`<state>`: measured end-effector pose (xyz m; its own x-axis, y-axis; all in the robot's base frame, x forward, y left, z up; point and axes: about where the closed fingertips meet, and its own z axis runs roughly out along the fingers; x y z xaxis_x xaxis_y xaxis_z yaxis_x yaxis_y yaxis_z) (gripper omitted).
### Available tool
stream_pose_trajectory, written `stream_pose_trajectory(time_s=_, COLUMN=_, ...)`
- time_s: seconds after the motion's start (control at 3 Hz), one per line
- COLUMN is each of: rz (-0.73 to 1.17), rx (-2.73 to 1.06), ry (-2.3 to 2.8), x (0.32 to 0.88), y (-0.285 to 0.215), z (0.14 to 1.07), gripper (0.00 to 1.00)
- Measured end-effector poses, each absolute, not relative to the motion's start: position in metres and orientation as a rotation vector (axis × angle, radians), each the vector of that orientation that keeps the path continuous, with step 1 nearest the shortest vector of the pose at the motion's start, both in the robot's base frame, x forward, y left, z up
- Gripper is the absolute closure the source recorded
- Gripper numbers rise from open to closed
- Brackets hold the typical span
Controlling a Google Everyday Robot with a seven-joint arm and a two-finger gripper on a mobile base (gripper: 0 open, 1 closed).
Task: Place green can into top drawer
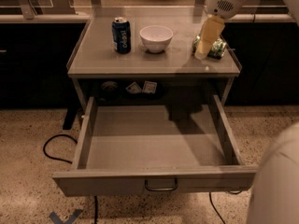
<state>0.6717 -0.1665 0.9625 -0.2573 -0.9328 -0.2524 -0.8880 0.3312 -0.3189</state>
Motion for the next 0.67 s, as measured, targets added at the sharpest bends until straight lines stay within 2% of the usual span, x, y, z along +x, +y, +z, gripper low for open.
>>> stream_pose_trajectory(time_s=0.33, rz=-0.188, rx=-1.572, ry=2.250, x=0.7307, y=-0.2059, z=0.9334, gripper=0.00)
stream_pose_trajectory(time_s=0.67, rz=-0.188, rx=-1.572, ry=2.250, x=0.7308, y=-0.2059, z=0.9334, gripper=0.00)
